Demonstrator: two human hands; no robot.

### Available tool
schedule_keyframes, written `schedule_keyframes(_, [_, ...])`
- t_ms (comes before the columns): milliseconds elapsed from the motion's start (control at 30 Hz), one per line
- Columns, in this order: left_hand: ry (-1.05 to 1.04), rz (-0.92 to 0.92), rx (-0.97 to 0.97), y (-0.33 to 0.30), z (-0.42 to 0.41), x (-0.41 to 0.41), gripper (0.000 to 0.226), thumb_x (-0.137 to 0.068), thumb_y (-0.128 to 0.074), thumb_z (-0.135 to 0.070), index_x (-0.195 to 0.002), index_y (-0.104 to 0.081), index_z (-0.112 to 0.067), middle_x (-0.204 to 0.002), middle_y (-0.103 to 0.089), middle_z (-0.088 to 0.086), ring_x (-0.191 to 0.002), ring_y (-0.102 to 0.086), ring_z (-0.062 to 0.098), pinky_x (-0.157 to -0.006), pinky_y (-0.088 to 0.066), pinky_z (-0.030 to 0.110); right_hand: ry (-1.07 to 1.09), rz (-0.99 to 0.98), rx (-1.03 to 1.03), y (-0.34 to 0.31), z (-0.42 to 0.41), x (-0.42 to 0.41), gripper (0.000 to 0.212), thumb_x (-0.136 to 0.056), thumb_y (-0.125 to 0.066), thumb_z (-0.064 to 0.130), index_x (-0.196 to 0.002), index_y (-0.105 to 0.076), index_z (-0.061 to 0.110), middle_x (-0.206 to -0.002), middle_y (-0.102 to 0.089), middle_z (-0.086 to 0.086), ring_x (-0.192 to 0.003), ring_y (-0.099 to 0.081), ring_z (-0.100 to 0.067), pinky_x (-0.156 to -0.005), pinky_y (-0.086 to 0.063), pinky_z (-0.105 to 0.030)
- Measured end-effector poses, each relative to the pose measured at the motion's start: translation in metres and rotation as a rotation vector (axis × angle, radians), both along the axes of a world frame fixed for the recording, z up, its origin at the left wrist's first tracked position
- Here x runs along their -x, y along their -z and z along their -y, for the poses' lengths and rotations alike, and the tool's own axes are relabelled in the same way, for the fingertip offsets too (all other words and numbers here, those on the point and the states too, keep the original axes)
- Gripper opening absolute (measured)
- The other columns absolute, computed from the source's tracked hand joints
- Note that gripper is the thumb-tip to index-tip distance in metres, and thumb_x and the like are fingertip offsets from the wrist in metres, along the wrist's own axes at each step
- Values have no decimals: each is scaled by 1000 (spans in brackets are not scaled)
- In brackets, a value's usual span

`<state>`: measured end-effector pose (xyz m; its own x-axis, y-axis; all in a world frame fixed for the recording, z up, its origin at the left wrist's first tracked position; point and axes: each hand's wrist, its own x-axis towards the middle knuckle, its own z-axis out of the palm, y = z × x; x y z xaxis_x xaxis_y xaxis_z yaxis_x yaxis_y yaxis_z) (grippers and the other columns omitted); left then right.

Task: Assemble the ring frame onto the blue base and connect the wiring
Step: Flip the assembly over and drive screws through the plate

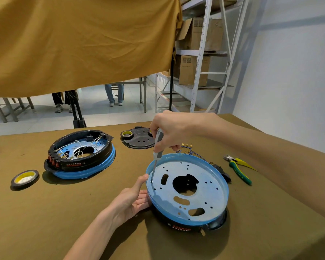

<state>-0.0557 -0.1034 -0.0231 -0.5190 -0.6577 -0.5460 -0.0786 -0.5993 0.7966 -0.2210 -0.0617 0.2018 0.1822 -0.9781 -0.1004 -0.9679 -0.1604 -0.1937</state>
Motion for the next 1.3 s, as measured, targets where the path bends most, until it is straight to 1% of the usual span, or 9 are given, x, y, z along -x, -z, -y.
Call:
schedule_keyframes(167, [5,-8,-8,-3,-2,-2,96,-55,-83,-60,-120,-60,7,-102,-77,23,-92,-78,32,-65,-64,33,27,-34,-11,1,-1,-5,29,-92,-75,34,-95,-63,8,-55,-70,0,-45,-67,-14,-44,-51,-21])
schedule_keyframes(267, [11,-31,-13,-3,-3,-4,97,-54,-85,-60,-120,-60,7,-104,-77,23,-96,-77,33,-69,-65,34,9,-102,-31,-5,-1,-7,40,-85,-81,38,-109,-58,17,-73,-73,1,-62,-71,-15,-48,-52,-24])
schedule_keyframes(333, [18,-44,-12,-2,-3,-4,96,-58,-85,-61,-121,-60,6,-106,-76,23,-98,-77,33,-76,-65,36,-32,-124,12,-6,0,-7,37,-82,-84,37,-105,-58,23,-81,-69,7,-73,-70,-15,-52,-47,-23])
schedule_keyframes(433, [6,-37,-3,0,-3,-3,96,-62,-83,-61,-124,-59,7,-106,-76,23,-98,-77,33,-89,-61,40,-66,-109,74,-5,3,-9,26,-84,-82,34,-98,-64,22,-81,-69,9,-72,-71,-12,-53,-47,-21])
schedule_keyframes(600, [28,-34,8,-2,-4,-3,90,-66,-79,-60,-123,-61,8,-106,-77,23,-97,-77,32,-77,-64,35,-70,-81,49,-6,8,-9,23,-85,-82,30,-92,-67,14,-79,-76,-3,-56,-71,-11,-49,-55,-19])
schedule_keyframes(833, [37,-34,21,-4,-6,-3,87,-69,-76,-60,-120,-63,9,-103,-77,23,-92,-78,30,-69,-63,31,-31,-37,72,-1,4,-7,25,-90,-78,34,-88,-64,14,-69,-71,-1,-50,-70,-12,-46,-54,-20])
schedule_keyframes(1000, [45,-37,20,-4,-7,-3,86,-69,-75,-61,-120,-63,7,-105,-77,23,-97,-77,31,-72,-64,32,-18,-56,73,-1,2,-10,28,-92,-75,36,-87,-63,12,-70,-72,-4,-50,-69,-16,-43,-51,-18])
schedule_keyframes(1133, [34,-35,15,-5,-7,-3,87,-68,-75,-61,-120,-63,7,-104,-77,23,-96,-77,32,-67,-64,31,-8,-66,79,1,1,-10,27,-93,-74,36,-85,-61,14,-70,-71,-4,-47,-67,-14,-42,-50,-17])
schedule_keyframes(1300, [26,-13,16,-3,-6,-2,90,-65,-76,-64,-121,-62,6,-104,-77,21,-96,-77,30,-72,-63,32,12,-87,94,4,3,-10,31,-93,-73,40,-94,-64,10,-79,-73,-9,-52,-70,-16,-42,-52,-18])
